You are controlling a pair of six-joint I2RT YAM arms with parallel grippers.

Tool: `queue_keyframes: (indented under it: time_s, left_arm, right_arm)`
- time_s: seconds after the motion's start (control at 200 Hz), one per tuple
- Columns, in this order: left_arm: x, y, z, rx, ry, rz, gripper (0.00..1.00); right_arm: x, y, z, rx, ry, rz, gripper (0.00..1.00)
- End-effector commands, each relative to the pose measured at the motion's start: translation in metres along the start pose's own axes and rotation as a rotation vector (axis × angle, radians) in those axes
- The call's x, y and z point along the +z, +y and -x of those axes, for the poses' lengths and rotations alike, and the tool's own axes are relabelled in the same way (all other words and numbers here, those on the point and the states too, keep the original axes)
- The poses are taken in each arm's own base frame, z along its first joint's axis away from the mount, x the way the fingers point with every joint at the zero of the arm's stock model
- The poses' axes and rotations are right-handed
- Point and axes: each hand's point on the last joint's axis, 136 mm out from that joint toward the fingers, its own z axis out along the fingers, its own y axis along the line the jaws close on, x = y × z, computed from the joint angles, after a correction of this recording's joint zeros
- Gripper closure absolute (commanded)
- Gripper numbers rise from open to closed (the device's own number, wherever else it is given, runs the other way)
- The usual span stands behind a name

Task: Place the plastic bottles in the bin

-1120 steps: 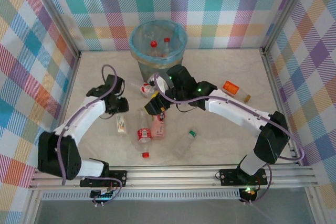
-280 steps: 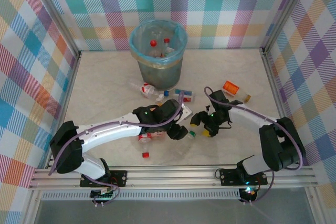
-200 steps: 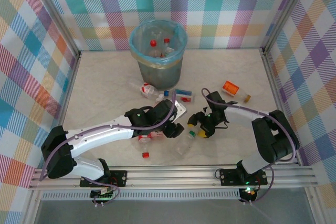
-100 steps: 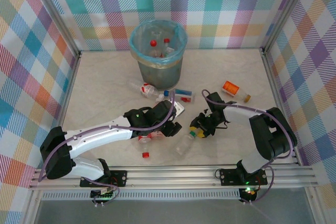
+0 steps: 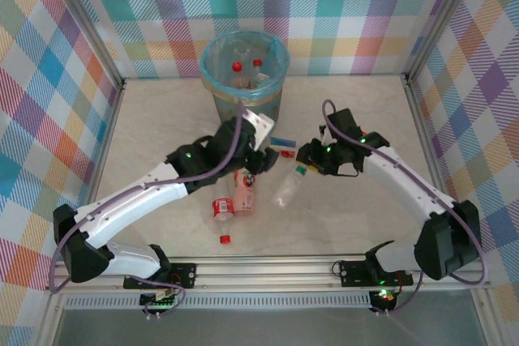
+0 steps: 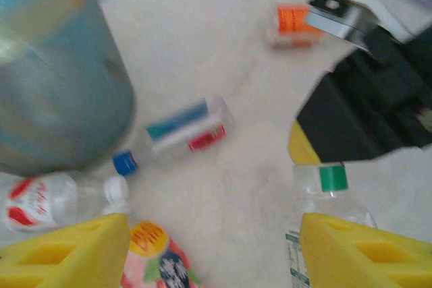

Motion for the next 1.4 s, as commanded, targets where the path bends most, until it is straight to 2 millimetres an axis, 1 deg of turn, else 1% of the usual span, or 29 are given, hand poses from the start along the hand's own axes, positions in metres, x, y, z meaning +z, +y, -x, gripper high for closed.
queue_keyframes:
  time_s: [0.0, 0.085, 0.14, 0.2, 0.3, 0.38, 0.44, 0.505, 0.585, 0.65, 0.655, 0.69, 0.695, 0.72, 0.735, 0.755, 0.855, 0.94, 1.01, 1.03, 1.15, 1.27, 1.395]
  left_arm:
    - [-0.03, 0.022, 0.046, -0.069, -0.105, 0.01, 0.33]
    - [-0.038, 0.047, 0.069, -0.141, -0.149, 0.048, 0.33]
    - [-0.044, 0.065, 0.083, -0.188, -0.186, 0.08, 0.32]
    - [-0.051, 0.087, 0.097, -0.232, -0.23, 0.121, 0.32]
    - [-0.066, 0.122, 0.117, -0.288, -0.291, 0.198, 0.32]
    - [-0.076, 0.142, 0.128, -0.312, -0.328, 0.244, 0.32]
    - [-0.08, 0.151, 0.132, -0.323, -0.337, 0.258, 0.32]
    - [-0.079, 0.158, 0.131, -0.337, -0.328, 0.262, 0.32]
    - [-0.077, 0.164, 0.128, -0.357, -0.315, 0.258, 0.32]
    - [-0.075, 0.166, 0.125, -0.368, -0.303, 0.254, 0.32]
    - [-0.075, 0.166, 0.125, -0.368, -0.302, 0.254, 0.32]
    - [-0.075, 0.167, 0.124, -0.369, -0.298, 0.252, 0.32]
    - [-0.074, 0.167, 0.123, -0.369, -0.297, 0.252, 0.32]
    - [-0.074, 0.168, 0.122, -0.369, -0.293, 0.253, 0.32]
    - [-0.073, 0.168, 0.121, -0.369, -0.291, 0.253, 0.32]
    - [-0.073, 0.168, 0.12, -0.37, -0.288, 0.254, 0.32]
    - [-0.07, 0.17, 0.116, -0.37, -0.272, 0.251, 0.32]
    - [-0.067, 0.17, 0.112, -0.369, -0.259, 0.246, 0.32]
    - [-0.066, 0.169, 0.11, -0.366, -0.253, 0.242, 0.32]
    - [-0.065, 0.169, 0.109, -0.365, -0.25, 0.241, 0.32]
    - [-0.06, 0.169, 0.105, -0.366, -0.239, 0.236, 0.32]
    - [-0.055, 0.169, 0.1, -0.371, -0.227, 0.232, 0.32]
    - [-0.048, 0.169, 0.096, -0.378, -0.216, 0.229, 0.32]
  right_arm:
    - [-0.049, 0.026, 0.029, -0.184, -0.169, -0.047, 0.81]
    - [-0.081, 0.062, 0.057, -0.269, -0.301, -0.005, 0.82]
    - [-0.099, 0.088, 0.073, -0.323, -0.38, 0.039, 0.83]
    - [-0.12, 0.122, 0.09, -0.394, -0.477, 0.09, 0.83]
    - [-0.149, 0.178, 0.114, -0.517, -0.621, 0.166, 0.83]
    - [-0.164, 0.215, 0.134, -0.591, -0.719, 0.211, 0.83]
    - [-0.17, 0.238, 0.148, -0.636, -0.777, 0.237, 0.83]
    - [-0.169, 0.258, 0.164, -0.677, -0.822, 0.257, 0.83]
    - [-0.16, 0.28, 0.184, -0.743, -0.862, 0.257, 0.83]
    - [-0.147, 0.293, 0.2, -0.793, -0.876, 0.236, 0.83]
    - [-0.149, 0.294, 0.2, -0.798, -0.881, 0.237, 0.83]
    - [-0.138, 0.299, 0.208, -0.83, -0.884, 0.222, 0.82]
    - [-0.134, 0.298, 0.209, -0.835, -0.879, 0.216, 0.83]
    - [-0.134, 0.303, 0.212, -0.86, -0.892, 0.216, 0.82]
    - [-0.126, 0.304, 0.216, -0.873, -0.888, 0.208, 0.82]
    - [-0.121, 0.305, 0.219, -0.89, -0.89, 0.203, 0.82]
    - [-0.093, 0.305, 0.229, -0.957, -0.887, 0.167, 0.81]
    - [-0.069, 0.293, 0.236, -0.99, -0.861, 0.095, 0.8]
    - [-0.054, 0.28, 0.242, -0.989, -0.846, 0.025, 0.8]
    - [-0.052, 0.276, 0.244, -1.016, -0.845, -0.007, 0.8]
    - [-0.028, 0.262, 0.242, -1.04, -0.789, -0.056, 0.79]
    - [0.004, 0.248, 0.236, -1.059, -0.693, -0.062, 0.78]
    - [0.035, 0.234, 0.23, -1.062, -0.608, -0.067, 0.77]
